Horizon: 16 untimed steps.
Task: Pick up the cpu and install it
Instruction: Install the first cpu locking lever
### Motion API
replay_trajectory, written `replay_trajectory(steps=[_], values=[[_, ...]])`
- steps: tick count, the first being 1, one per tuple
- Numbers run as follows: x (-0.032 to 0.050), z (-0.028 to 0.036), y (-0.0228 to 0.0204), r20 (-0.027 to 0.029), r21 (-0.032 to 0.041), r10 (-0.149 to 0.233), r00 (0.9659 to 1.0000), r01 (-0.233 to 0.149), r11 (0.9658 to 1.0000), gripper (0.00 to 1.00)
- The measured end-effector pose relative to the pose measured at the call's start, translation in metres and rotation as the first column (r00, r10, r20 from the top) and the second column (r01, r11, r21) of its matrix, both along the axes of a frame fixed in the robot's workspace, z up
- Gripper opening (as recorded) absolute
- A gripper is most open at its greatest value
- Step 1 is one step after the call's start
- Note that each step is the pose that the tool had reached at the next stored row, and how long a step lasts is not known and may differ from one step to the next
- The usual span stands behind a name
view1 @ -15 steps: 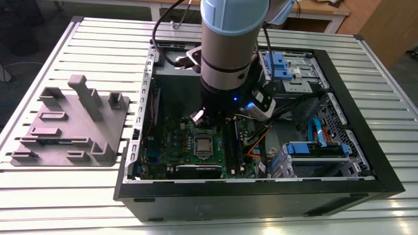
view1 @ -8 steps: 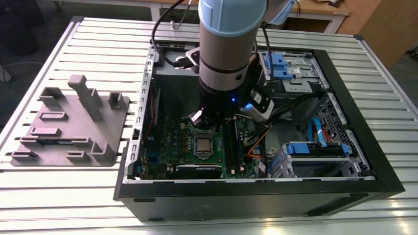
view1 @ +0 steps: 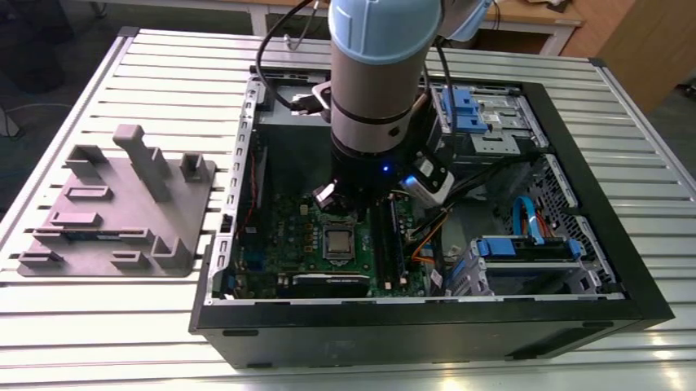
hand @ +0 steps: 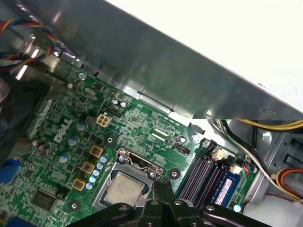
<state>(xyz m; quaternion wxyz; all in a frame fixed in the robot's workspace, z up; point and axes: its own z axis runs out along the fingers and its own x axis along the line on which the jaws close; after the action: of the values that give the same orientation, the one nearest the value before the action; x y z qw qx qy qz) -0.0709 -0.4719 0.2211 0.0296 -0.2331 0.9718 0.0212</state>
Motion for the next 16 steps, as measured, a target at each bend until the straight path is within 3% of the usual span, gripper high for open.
replay_trajectory(steps=[8,16], values=[[-0.002,-0.0042,0.0,0.0005,-0.0003,-0.056,0.9984,0.056,0.9984,0.1],[-0.0021,-0.007,-0.0031,0.0013,-0.0099,-0.091,0.9959,0.091,0.9958,0.1]])
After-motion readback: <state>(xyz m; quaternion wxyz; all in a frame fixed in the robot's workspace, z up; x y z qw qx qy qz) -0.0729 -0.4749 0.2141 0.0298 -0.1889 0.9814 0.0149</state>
